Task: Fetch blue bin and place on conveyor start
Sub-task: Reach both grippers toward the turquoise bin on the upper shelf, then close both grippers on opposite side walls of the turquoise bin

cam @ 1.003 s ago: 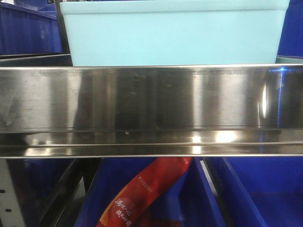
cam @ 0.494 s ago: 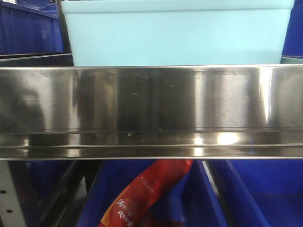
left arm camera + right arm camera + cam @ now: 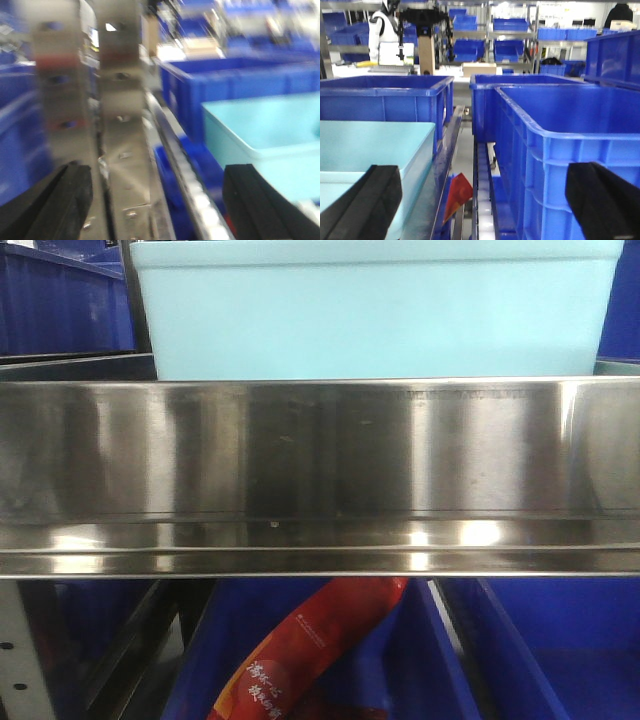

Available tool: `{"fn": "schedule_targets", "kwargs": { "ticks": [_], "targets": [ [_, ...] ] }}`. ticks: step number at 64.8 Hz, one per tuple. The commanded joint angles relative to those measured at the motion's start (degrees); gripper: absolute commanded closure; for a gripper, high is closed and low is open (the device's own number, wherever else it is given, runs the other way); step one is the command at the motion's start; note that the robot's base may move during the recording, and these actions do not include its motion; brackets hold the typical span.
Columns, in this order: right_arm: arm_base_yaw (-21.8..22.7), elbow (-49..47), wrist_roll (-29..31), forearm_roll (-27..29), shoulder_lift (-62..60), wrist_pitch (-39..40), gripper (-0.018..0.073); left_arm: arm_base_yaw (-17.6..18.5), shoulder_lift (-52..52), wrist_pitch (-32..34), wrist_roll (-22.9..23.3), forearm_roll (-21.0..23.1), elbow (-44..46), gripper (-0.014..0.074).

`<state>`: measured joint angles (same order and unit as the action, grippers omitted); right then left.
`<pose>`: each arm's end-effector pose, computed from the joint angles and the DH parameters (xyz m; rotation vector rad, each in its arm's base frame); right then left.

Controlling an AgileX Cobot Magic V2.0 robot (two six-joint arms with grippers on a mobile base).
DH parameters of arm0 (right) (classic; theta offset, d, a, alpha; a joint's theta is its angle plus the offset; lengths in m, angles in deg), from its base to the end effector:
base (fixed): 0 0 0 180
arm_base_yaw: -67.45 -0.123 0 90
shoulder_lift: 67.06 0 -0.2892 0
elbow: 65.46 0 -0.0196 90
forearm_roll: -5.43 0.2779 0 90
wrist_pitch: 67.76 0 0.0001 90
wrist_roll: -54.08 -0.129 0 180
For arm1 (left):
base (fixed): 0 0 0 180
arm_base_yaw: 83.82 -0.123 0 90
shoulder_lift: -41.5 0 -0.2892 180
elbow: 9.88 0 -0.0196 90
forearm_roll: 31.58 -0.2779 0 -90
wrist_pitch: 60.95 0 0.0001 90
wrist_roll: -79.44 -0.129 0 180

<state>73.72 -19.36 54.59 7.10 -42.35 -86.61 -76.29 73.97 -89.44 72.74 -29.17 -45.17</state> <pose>0.1217 -0.0121 0.3544 0.0928 1.5623 -0.0641 0.1325 -0.0201 0.3875 0.1922 1.6688 -0.0556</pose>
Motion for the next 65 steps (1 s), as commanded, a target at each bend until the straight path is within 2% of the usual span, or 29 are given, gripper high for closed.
{"fn": "schedule_targets", "kwargs": {
  "ticks": [1, 10, 18, 24, 33, 40, 50, 54, 58, 65],
  "targets": [
    [-0.56, -3.59, 0.02, -0.42, 4.31, -1.44, -0.001, 4.46, 5.87, -1.88, -1.69, 0.32, 5.39, 0.0152],
    [-3.49, -9.66, 0.02, -0.42, 12.01, -4.06, -0.001, 13.18, 16.62, -4.91, -1.69, 0.42, 13.09, 0.0152],
    [-8.34, -15.74, 0.02, -0.42, 19.71, -7.0, -0.001, 20.99, 27.85, -7.95, -1.69, 0.42, 20.18, 0.0152],
    [-11.52, -21.27, 0.02, -0.42, 25.76, -11.77, -0.001, 23.64, 36.24, -8.76, -0.16, 0.42, 26.14, 0.0152],
    [-12.79, -31.5, 0.02, -0.42, 35.03, -21.42, -0.001, 23.43, 47.18, -13.72, 7.29, -0.65, 37.15, 0.0152],
    [-12.79, -40.72, 0.02, -0.42, 42.5, -28.86, -0.001, 23.03, 54.92, -19.29, 12.15, -3.88, 46.91, 0.0152],
    [-12.79, -54.35, -0.87, -0.42, 54.33, -40.89, -0.001, 23.03, 66.55, -31.51, 19.66, -10.72, 61.46, 0.0152],
    [-12.79, -59.03, -0.96, -0.42, 58.52, -43.87, -0.001, 22.7, 70.17, -36.35, 21.36, -12.35, 66.33, 0.0152],
    [-12.79, -62.62, -0.96, -0.42, 62.72, -45.91, -0.001, 21.45, 73.82, -41.17, 22.0, -11.9, 71.01, 0.0152],
    [-12.79, -65.91, -0.96, -0.42, 68.25, -47.08, -0.001, 19.05, 78.24, -41.48, 22.0, -11.62, 75.17, 0.0152]
  ]
}}
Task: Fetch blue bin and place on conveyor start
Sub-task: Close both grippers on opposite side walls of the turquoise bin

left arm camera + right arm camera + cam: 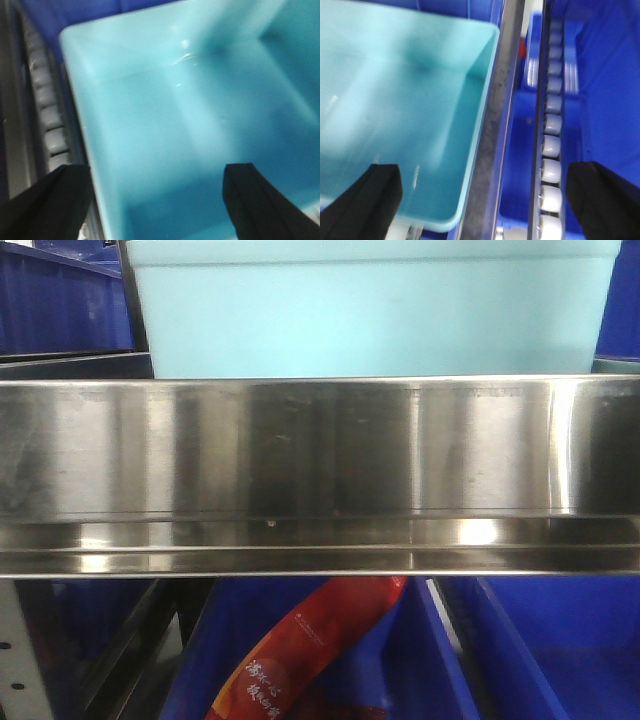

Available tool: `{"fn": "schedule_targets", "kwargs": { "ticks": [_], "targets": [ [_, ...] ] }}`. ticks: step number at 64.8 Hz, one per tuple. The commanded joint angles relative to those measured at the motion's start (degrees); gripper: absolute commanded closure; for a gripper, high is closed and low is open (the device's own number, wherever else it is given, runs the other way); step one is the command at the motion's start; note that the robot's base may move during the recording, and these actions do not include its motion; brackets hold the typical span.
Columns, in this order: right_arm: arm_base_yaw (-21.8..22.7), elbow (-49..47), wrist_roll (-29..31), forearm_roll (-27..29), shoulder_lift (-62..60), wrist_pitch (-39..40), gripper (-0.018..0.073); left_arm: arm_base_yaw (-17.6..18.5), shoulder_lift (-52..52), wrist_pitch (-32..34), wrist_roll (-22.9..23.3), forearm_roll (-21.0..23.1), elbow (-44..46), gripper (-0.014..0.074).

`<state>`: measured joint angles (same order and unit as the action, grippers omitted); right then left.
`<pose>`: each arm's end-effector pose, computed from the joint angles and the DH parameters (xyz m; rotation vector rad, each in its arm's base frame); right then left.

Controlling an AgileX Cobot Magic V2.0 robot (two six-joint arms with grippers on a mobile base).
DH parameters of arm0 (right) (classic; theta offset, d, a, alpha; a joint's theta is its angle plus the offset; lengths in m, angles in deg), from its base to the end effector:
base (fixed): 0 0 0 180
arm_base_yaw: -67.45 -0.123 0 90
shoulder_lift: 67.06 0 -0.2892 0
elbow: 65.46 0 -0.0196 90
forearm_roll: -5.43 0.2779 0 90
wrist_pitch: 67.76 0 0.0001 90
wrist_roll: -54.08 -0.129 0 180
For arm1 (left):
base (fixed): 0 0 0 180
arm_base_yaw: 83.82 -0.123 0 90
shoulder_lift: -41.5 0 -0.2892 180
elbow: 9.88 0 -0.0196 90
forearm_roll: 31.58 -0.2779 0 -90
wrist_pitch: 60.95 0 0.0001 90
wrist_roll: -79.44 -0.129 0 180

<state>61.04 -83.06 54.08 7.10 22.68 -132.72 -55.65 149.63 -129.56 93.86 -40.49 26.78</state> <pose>0.3424 0.0419 0.4216 -0.1315 2.3906 0.0900 0.3874 -0.1864 0.4071 0.2962 2.4147 -0.1330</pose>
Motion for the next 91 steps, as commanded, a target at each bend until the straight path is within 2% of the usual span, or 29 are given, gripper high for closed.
{"fn": "schedule_targets", "kwargs": {
  "ticks": [1, 6, 17, 41, 47, 52, 58, 65, 67, 91],
  "targets": [
    [-0.11, -2.53, -0.45, -0.42, 3.81, -0.96, -0.001, -1.9, 2.98, -1.36, 0.88, -0.3, 3.35, 0.0152],
    [-0.11, -2.95, -0.49, -0.29, 6.55, -0.56, -0.001, -3.56, 4.66, -1.36, 0.97, 0.43, 3.45, 0.0152],
    [-0.11, -2.95, -0.49, 0.75, 11.62, 0.85, -0.001, -6.7, 7.98, -1.36, 0.97, 5.7, 3.45, 0.0152],
    [0.0, -2.95, -0.49, 1.72, 17.66, 3.35, 0.0009, -7.48, 12.8, -1.36, 0.97, 5.68, 3.35, 0.0153],
    [0.0, -2.95, -0.49, 1.72, 18.46, 3.35, 0.0112, -7.48, 13.12, -1.36, 0.97, 5.68, 3.35, 0.0183],
    [0.0, -2.95, -0.49, 1.72, 18.76, 3.35, 0.0253, -7.48, 13.12, -1.36, 0.97, 5.56, 3.35, 0.0262],
    [0.0, -2.95, -0.49, 1.72, 19.21, 3.35, 0.0461, -7.48, 13.12, -1.36, 0.97, 5.14, 3.35, 0.0417],
    [0.0, -2.95, -0.49, 1.72, 19.96, 2.83, 0.0701, -7.48, 13.12, -1.36, 0.97, 4.88, 3.35, 0.0666],
    [0.0, -2.95, -0.49, 1.72, 19.97, 2.67, 0.0727, -7.48, 13.12, -1.36, 0.97, 4.88, 3.35, 0.0706],
    [0.0, -2.95, -0.49, 1.72, 15.74, 1.54, 0.0712, -6.58, 9.65, -1.36, 0.97, 4.36, 3.35, 0.0708]
  ]
}}
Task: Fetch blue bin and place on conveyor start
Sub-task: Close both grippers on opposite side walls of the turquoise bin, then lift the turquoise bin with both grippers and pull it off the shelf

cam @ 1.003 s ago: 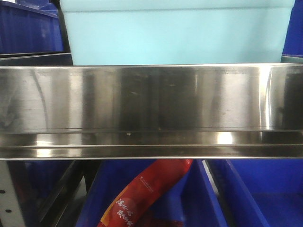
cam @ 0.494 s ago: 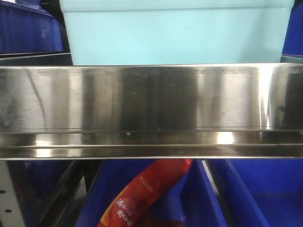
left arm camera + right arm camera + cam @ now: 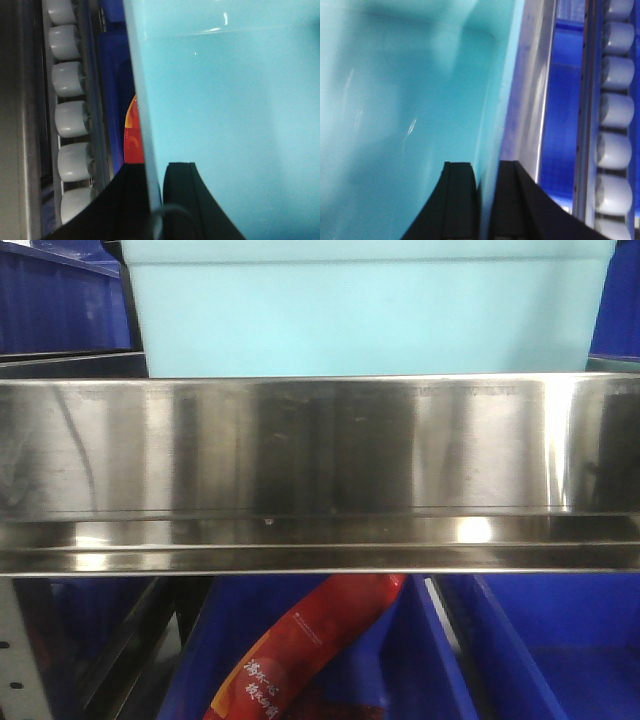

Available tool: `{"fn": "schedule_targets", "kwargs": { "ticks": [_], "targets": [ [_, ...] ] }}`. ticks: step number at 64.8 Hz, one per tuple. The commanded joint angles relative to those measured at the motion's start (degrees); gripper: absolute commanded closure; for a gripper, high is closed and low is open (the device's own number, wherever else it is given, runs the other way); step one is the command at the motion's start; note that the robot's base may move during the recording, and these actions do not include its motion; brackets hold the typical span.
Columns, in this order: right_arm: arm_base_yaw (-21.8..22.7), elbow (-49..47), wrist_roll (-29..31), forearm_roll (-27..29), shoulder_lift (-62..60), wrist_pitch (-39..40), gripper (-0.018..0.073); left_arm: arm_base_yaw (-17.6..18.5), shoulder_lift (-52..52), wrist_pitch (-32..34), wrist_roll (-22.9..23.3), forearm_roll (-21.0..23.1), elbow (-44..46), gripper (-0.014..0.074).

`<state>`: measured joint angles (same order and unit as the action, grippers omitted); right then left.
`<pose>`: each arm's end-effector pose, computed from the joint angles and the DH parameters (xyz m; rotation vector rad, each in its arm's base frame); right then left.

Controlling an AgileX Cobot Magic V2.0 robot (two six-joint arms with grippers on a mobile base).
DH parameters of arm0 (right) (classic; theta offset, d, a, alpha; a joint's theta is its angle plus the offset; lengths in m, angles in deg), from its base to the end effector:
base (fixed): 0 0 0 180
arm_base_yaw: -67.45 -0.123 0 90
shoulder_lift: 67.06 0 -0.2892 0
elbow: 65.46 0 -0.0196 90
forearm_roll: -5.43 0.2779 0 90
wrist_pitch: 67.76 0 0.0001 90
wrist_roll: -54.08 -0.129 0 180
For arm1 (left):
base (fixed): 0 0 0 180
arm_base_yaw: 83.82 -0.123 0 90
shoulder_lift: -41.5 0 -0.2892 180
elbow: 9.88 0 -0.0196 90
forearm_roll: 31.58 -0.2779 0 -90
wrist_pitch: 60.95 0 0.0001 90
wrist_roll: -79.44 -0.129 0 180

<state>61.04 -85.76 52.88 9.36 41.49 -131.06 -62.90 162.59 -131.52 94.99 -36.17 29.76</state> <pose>0.4270 0.0559 0.3121 -0.1001 2.6457 0.1358 0.4533 -0.1629 0.3178 0.1346 2.6475 -0.1031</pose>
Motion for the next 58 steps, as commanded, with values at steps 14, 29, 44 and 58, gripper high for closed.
{"fn": "schedule_targets", "kwargs": {
  "ticks": [14, 29, 44, 58],
  "targets": [
    [-0.1, -0.25, 0.71, -0.53, -11.84, -0.12, 0.0712, 2.9, -10.9, 0.6, -0.16, -0.27, 0.37, 0.0708],
    [-1.11, -0.25, 0.71, -0.29, -20.23, -2.49, 0.0712, 4.76, -19.56, 0.6, -0.16, -2.02, 0.11, 0.0708],
    [-4.82, -0.25, 0.71, -0.09, -23.0, -2.74, 0.0712, 4.99, -27.49, 0.6, -0.16, -2.82, -8.87, 0.0708],
    [-5.64, -0.25, 0.61, 1.51, -21.1, -2.26, 0.0712, 4.99, -32.43, 0.6, -0.16, -5.13, -18.63, 0.0708]
  ]
}}
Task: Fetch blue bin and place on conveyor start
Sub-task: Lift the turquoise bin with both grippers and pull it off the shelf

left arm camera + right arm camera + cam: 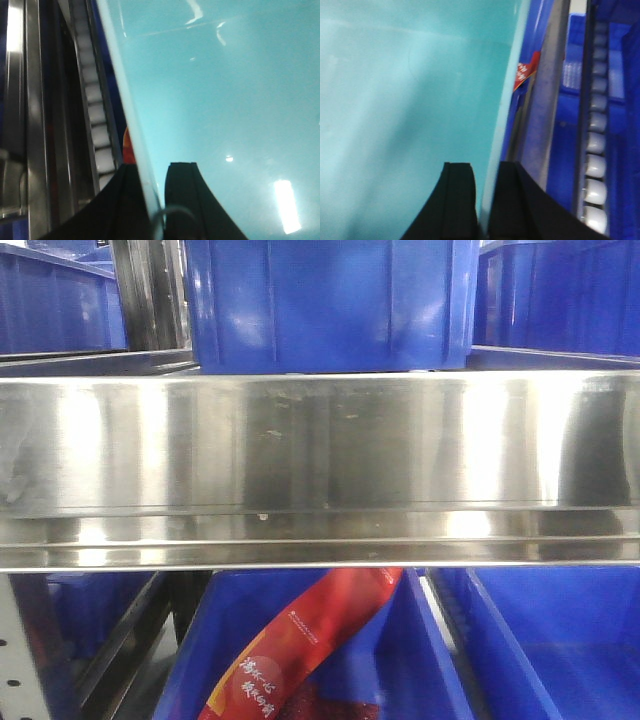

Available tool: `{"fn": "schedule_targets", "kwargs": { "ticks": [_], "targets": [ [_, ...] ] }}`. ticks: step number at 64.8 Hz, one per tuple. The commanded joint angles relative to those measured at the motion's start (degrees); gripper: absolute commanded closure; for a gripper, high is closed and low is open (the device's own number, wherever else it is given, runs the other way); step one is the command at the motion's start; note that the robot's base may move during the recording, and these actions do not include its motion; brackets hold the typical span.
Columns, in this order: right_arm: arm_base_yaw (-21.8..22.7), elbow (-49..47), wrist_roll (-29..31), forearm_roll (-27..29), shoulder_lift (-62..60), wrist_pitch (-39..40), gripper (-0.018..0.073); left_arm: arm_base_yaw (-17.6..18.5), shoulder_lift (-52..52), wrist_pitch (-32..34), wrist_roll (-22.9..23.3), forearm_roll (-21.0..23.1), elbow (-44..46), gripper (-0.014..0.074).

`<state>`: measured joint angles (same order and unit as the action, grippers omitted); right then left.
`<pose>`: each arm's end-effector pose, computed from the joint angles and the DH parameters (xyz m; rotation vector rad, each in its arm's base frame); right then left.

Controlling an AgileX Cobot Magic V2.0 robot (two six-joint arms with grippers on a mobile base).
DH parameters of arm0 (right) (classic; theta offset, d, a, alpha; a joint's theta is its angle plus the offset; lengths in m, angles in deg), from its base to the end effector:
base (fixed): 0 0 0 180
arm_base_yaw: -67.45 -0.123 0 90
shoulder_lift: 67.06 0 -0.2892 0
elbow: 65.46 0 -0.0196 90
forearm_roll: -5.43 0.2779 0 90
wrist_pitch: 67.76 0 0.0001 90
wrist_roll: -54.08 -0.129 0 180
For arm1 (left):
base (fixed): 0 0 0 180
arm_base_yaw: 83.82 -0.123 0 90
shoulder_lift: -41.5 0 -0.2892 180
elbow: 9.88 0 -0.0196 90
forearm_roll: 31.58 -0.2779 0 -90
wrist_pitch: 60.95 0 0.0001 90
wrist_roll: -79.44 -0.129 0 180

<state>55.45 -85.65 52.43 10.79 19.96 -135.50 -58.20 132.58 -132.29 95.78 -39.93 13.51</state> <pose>0.3150 0.0784 0.4490 -0.2134 2.3461 0.2359 0.3135 -0.1306 0.4395 0.1896 2.4103 -0.1476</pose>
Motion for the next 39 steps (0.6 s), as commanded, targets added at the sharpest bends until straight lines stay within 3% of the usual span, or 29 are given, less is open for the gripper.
{"fn": "schedule_targets", "kwargs": {
  "ticks": [1, 17, 39],
  "targets": [
    [-0.05, -0.37, 1.06, 0.2, 0.71, 2.17, 0.0712, 0.29, -2.57, 1.37, -0.94, -1.73, -2.7, 0.0708],
    [-0.05, -0.37, 1.06, 1.54, 4.0, 1.58, 0.0712, 0.29, -2.77, 1.37, -0.61, -3.96, -3.26, 0.0708],
    [-0.05, -0.37, 1.06, 1.54, 5.06, 0.2, 0.0712, -1.45, -1.71, 1.37, 1.87, -2.33, -3.26, 0.0708]
  ]
}}
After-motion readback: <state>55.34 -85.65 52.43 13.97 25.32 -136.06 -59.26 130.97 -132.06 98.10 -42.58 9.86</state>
